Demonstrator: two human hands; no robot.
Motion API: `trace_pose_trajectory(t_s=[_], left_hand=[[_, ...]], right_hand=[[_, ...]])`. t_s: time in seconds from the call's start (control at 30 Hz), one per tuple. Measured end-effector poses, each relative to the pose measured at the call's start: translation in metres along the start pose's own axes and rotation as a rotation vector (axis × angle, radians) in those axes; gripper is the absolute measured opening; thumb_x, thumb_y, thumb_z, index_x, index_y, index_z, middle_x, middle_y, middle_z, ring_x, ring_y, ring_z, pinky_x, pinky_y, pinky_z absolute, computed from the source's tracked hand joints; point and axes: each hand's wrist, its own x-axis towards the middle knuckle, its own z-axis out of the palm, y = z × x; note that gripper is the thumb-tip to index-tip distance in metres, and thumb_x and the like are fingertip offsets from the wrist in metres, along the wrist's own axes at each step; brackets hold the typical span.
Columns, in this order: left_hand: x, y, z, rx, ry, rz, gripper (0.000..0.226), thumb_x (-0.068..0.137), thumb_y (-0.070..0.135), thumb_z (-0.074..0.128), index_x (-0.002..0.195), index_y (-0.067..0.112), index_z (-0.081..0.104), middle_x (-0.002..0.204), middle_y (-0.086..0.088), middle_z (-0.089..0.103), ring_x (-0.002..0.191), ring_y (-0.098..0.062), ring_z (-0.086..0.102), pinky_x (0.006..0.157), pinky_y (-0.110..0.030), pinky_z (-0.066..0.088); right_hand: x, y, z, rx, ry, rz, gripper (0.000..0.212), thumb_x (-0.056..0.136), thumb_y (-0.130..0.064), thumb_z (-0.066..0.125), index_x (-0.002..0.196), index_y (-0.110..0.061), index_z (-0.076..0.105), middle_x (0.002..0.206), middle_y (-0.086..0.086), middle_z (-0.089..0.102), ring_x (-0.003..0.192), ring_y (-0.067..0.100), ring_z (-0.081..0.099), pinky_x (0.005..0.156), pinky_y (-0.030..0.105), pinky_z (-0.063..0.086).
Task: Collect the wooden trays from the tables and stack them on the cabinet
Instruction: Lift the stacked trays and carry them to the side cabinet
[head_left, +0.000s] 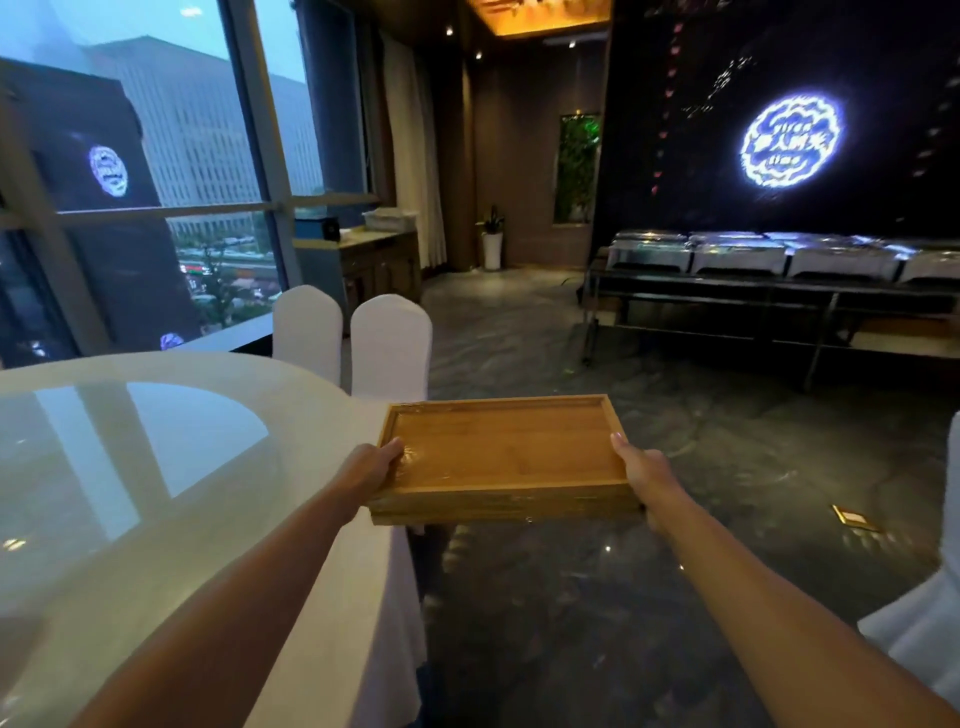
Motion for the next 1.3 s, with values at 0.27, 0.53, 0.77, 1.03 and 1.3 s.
trace_pose_trajectory(t_s=[0.27,0.53,0.77,1.03,1.3], left_hand=[[0.198,0.121,0.084,-0.004,-0.004,0.052,0.036,0.097,0.034,0.039,0.098,0.003,0.057,0.098,-0.015,0.060,0.090,-0.025,0.056,0.092,-0.039,0.046],[0.377,0.208,0.168,0.014,0.022,-0.001,0.048,0.096,0.037,0.041,0.123,-0.001,0.054,0.117,-0.020,0.060,0.107,-0.030,0.058,0.101,-0.039,0.042],[0.552,0.264,0.252,0.032,0.056,-0.053,0.051,0.096,0.039,0.040,0.123,-0.002,0.054,0.113,-0.017,0.062,0.096,-0.024,0.057,0.094,-0.035,0.043],[0.741,0.357,0.297,-0.004,0.196,-0.137,0.050,0.096,0.035,0.042,0.121,-0.006,0.054,0.090,-0.012,0.061,0.083,-0.023,0.058,0.091,-0.037,0.041],[0.979,0.394,0.320,-0.050,0.252,-0.180,0.051,0.096,0.037,0.042,0.125,-0.004,0.051,0.097,-0.011,0.054,0.089,-0.022,0.052,0.082,-0.031,0.037]], right_hand=[[0.218,-0.079,-0.020,-0.029,-0.002,-0.021,0.053,0.095,-0.038,0.042,0.123,0.006,0.049,0.103,0.014,0.052,0.092,0.027,0.049,0.077,0.034,0.039],[0.429,-0.116,-0.023,-0.050,0.014,0.000,0.054,0.095,-0.039,0.040,0.127,0.004,0.047,0.111,0.015,0.053,0.096,0.027,0.049,0.087,0.039,0.042],[0.650,-0.139,-0.014,-0.032,-0.078,0.002,0.052,0.095,-0.039,0.041,0.126,0.003,0.045,0.106,0.014,0.051,0.094,0.027,0.049,0.080,0.036,0.040],[0.882,-0.215,0.030,-0.088,-0.194,-0.015,0.053,0.094,-0.040,0.041,0.130,0.000,0.043,0.117,0.017,0.053,0.107,0.031,0.052,0.094,0.041,0.043],[1.115,-0.253,0.121,-0.152,-0.303,-0.030,0.059,0.094,-0.045,0.037,0.132,0.000,0.043,0.127,0.019,0.053,0.115,0.034,0.052,0.100,0.045,0.043]])
